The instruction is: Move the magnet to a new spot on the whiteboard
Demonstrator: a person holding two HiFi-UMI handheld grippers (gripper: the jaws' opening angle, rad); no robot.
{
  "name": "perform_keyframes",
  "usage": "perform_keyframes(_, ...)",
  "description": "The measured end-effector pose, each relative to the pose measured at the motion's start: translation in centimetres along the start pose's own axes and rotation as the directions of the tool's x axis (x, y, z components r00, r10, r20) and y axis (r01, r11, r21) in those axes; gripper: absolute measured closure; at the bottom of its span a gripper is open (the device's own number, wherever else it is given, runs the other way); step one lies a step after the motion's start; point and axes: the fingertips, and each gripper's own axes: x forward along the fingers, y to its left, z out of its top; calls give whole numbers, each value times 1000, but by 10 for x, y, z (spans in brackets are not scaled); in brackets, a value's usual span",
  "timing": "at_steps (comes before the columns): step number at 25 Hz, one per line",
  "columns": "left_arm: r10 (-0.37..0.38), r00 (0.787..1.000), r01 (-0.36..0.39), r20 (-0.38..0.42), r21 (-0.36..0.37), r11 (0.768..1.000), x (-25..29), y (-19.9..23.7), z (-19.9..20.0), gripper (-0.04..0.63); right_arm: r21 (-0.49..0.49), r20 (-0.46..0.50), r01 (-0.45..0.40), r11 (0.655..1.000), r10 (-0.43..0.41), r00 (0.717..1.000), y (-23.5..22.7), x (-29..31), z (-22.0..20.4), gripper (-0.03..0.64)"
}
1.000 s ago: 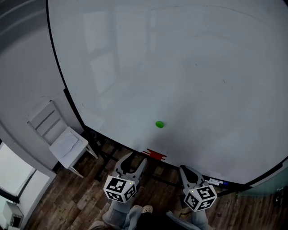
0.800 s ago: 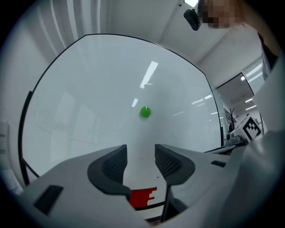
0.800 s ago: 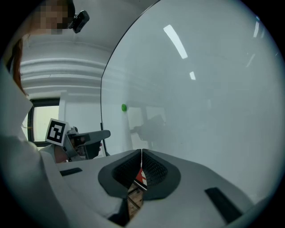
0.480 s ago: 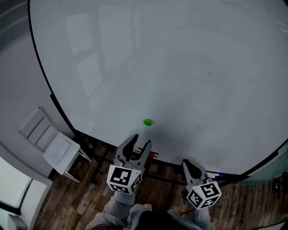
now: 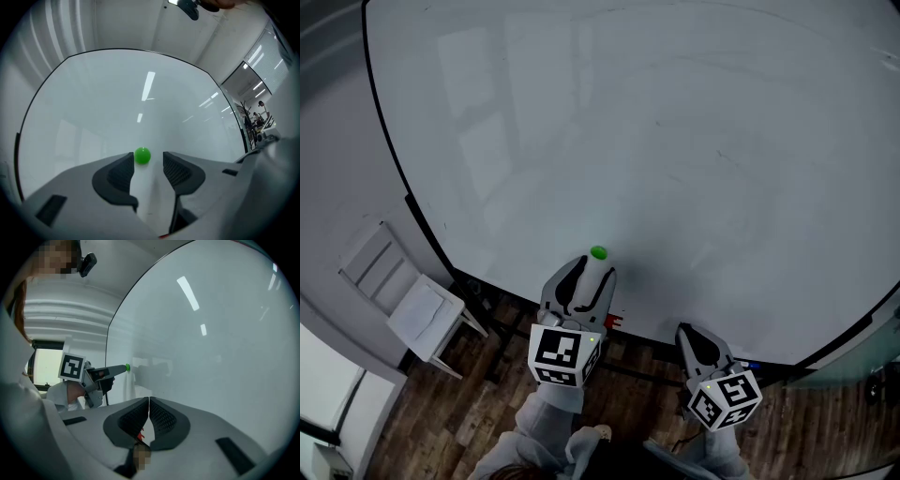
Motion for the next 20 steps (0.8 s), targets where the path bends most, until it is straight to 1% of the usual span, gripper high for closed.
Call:
perform_keyframes(7, 53, 999, -53, -5, 65, 996, 15, 7, 9, 407, -3, -4, 20, 1000, -20, 1000, -7, -10, 2, 588)
perform_keyframes(10, 86, 996, -83, -19, 108, 991, 19, 7, 5, 435, 2, -10, 27, 1000, -27, 1000, -10, -14, 0, 588)
perform_keyframes(15, 104, 994, -101, -21, 112, 989, 22, 7, 3, 442, 17, -15, 43, 999, -43, 999, -15, -17, -3, 588)
perform_keyframes(19, 103, 994, -99, -28, 114, 989, 21, 8, 2, 477, 24, -21, 45, 999, -45, 999, -17, -18, -7, 588)
perform_keyframes(20, 102, 994, -98, -30, 115, 988, 21, 8, 2, 477, 26, -21, 45, 999, -44, 999, -16, -18, -7, 588)
